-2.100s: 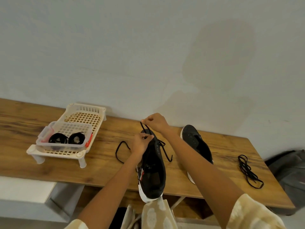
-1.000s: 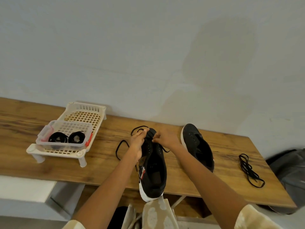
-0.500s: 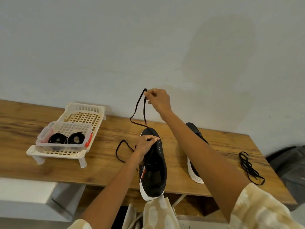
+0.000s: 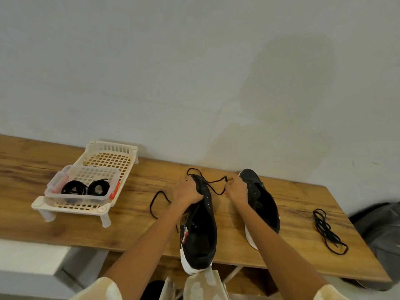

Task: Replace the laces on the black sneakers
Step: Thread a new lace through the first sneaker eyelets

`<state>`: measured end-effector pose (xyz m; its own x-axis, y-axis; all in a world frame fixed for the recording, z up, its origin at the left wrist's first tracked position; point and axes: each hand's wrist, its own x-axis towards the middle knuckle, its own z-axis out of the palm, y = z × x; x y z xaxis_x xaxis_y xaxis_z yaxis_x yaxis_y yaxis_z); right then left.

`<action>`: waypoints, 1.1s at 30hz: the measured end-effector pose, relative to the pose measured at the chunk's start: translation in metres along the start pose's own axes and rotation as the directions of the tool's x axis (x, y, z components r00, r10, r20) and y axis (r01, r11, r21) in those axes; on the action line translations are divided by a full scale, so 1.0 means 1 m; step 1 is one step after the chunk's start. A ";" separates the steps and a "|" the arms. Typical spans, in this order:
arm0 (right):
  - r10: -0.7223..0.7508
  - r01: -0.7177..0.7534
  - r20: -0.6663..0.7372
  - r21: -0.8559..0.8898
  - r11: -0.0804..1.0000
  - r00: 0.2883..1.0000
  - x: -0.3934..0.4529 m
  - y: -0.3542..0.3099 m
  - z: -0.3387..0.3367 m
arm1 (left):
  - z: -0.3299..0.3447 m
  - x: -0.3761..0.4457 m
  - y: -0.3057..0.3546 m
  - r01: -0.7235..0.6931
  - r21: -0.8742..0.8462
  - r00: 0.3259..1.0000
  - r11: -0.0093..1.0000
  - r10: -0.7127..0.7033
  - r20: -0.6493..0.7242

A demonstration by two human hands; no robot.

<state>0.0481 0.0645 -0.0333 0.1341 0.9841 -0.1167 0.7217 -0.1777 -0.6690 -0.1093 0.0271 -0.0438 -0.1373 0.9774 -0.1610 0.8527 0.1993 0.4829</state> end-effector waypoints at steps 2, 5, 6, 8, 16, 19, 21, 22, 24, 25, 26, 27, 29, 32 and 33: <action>-0.014 0.018 0.047 -0.080 0.997 0.999 -0.007 0.006 0.002 | -0.004 0.001 0.000 -0.017 -0.018 1.000 1.000 0.017 0.004; -0.120 0.142 0.129 -0.177 0.974 0.984 -0.019 0.002 0.003 | -0.012 0.000 -0.007 0.044 -0.209 0.998 0.977 -0.032 0.060; -0.162 0.187 0.142 -0.184 0.965 0.977 -0.021 -0.002 0.004 | -0.015 0.000 -0.011 0.074 -0.301 0.995 0.951 -0.051 0.084; -0.274 0.303 0.160 -0.195 0.933 0.948 -0.023 -0.014 0.009 | -0.019 -0.002 -0.021 0.160 -0.521 0.984 0.838 -0.094 0.152; -0.501 0.706 0.501 -0.448 0.548 0.706 -0.028 -0.061 0.037 | -0.025 -0.013 -0.040 0.144 -0.770 0.988 0.622 -0.047 0.147; -0.527 0.708 0.473 -0.470 0.527 0.706 -0.026 -0.059 0.042 | -0.023 -0.013 -0.039 0.132 -0.737 0.989 0.663 -0.034 0.147; -0.514 0.659 0.418 -0.396 0.639 0.749 -0.023 -0.061 0.035 | -0.023 -0.013 -0.039 0.127 -0.721 0.989 0.681 -0.031 0.146; -0.503 0.616 0.367 -0.341 0.710 0.782 -0.021 -0.063 0.027 | -0.022 -0.013 -0.038 0.123 -0.712 0.989 0.692 -0.027 0.144; -0.486 0.523 0.210 -0.188 0.831 0.849 -0.014 -0.069 0.007 | -0.021 -0.011 -0.038 0.114 -0.691 0.990 0.714 -0.024 0.139; -0.473 0.482 0.104 -0.096 0.871 0.875 -0.010 -0.074 -0.006 | -0.020 -0.010 -0.038 0.111 -0.683 0.991 0.722 -0.025 0.134; -0.439 0.439 -0.007 0.013 0.898 0.899 -0.006 -0.079 -0.018 | -0.021 -0.010 -0.037 0.108 -0.673 0.991 0.732 -0.026 0.130; -0.378 0.391 -0.110 0.144 0.909 0.919 -0.001 -0.086 -0.032 | -0.021 -0.009 -0.037 0.104 -0.662 0.991 0.742 -0.025 0.128; -0.199 0.307 -0.275 0.441 0.843 0.941 0.011 -0.101 -0.060 | -0.020 -0.009 -0.038 0.100 -0.638 0.991 0.763 -0.020 0.131; -0.028 0.265 -0.312 0.752 0.604 0.950 0.028 -0.115 -0.099 | -0.020 -0.009 -0.037 0.108 -0.632 0.990 0.768 -0.026 0.137; -0.049 0.260 -0.288 0.765 0.589 0.956 0.030 -0.114 -0.103 | -0.020 -0.009 -0.037 0.111 -0.626 0.990 0.772 -0.033 0.135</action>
<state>0.0398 0.1141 0.1155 0.2887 0.9482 0.1323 -0.0595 0.1557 -0.9860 -0.1497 0.0128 -0.0430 -0.0960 0.9519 -0.2911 0.3280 0.3064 0.8936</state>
